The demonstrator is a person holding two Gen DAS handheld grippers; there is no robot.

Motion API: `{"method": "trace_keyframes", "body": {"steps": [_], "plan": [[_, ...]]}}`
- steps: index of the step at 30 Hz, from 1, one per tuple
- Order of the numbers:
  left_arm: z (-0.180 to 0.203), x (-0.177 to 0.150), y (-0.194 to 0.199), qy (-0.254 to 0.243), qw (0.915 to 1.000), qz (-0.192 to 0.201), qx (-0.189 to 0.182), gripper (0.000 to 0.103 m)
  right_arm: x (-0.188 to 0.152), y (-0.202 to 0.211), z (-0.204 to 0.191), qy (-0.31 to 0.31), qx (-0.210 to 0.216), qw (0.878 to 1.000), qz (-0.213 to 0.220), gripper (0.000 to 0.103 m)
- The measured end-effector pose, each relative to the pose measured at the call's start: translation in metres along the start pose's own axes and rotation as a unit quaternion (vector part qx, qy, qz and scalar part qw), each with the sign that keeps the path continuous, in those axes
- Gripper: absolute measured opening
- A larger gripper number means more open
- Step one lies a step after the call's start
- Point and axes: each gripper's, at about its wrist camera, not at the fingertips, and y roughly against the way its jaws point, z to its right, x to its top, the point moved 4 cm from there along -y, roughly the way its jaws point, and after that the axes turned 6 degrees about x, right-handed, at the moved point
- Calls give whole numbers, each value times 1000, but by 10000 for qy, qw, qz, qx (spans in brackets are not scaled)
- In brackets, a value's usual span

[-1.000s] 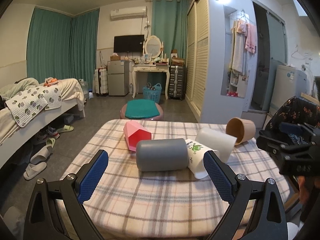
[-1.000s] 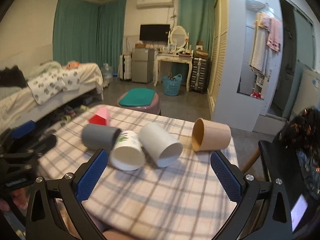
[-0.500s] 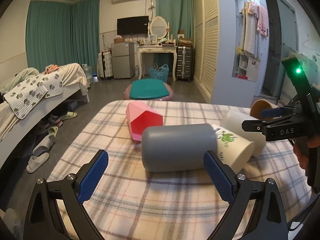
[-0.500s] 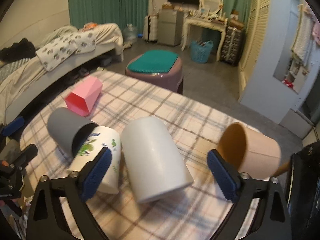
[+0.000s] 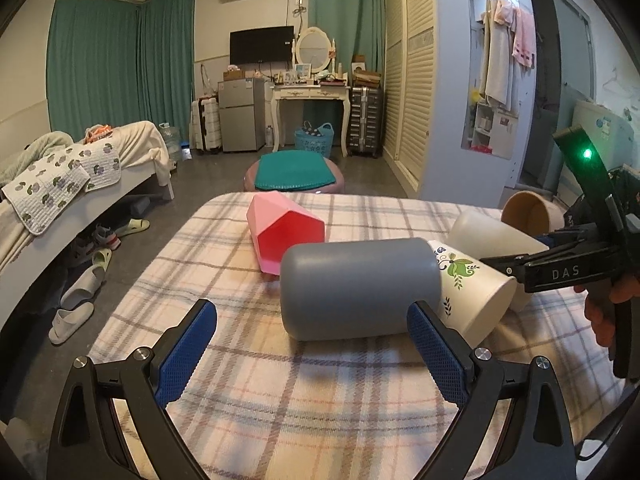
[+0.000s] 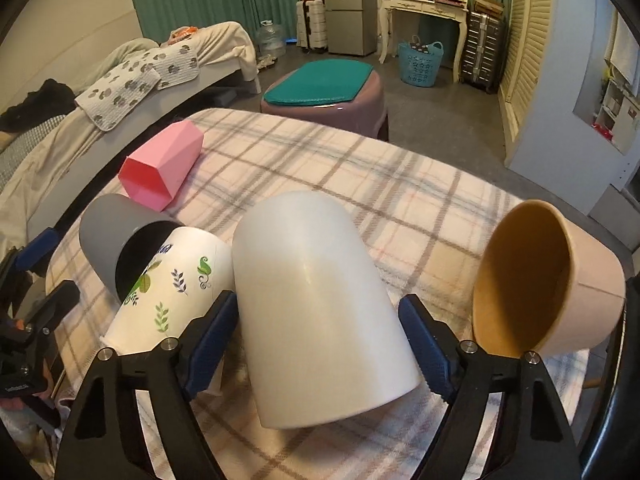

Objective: Flip cup upside down
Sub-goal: 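Move the right tool toward the plain white cup lying on its side, then close the right gripper around the plain white cup's body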

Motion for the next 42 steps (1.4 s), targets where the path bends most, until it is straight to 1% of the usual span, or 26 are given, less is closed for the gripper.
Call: {"method": "trace_keyframes", "body": {"steps": [4,8,13,17,18,20,24,28,32,33,36,39,42], "plan": [[-2,1,13,83,9999,113,-94,99,-11,23,-3,-116,-194,9995,214,75],[-1,-1,26,176,9996,114,-197,99,-36,57,-9,-429,-604,9962,463,72],[1,-7,40,211,9989,146,-395,99,-73,73,-26,-721,-896,9928,339,71],[4,-10,52,188,9984,175,-503,99,-96,80,-55,-777,-1129,9901,310,71],[5,-10,54,182,9984,176,-512,99,-99,80,-61,-790,-1128,9900,315,71],[6,-11,59,178,9982,182,-543,99,-102,81,-70,-870,-1105,9895,348,71],[7,-13,66,165,9982,174,-549,99,-109,78,-82,-835,-1268,9878,337,71],[9,-15,68,174,9984,70,-530,99,-111,80,-81,-890,-1248,9876,349,71],[17,-16,71,40,9988,13,-494,99,-113,83,-80,-841,-1230,9880,405,72],[20,-15,72,-17,9989,-10,-475,99,-113,85,-79,-815,-1240,9879,449,77],[28,-12,72,-83,9986,-161,-504,99,-112,97,-79,-734,-1212,9877,660,83],[36,-6,73,-146,9985,-238,-475,99,-111,111,-74,-714,-1230,9860,870,87],[49,1,76,-394,9985,-247,-287,99,-110,127,-66,-693,-1220,9845,1054,88]]}}
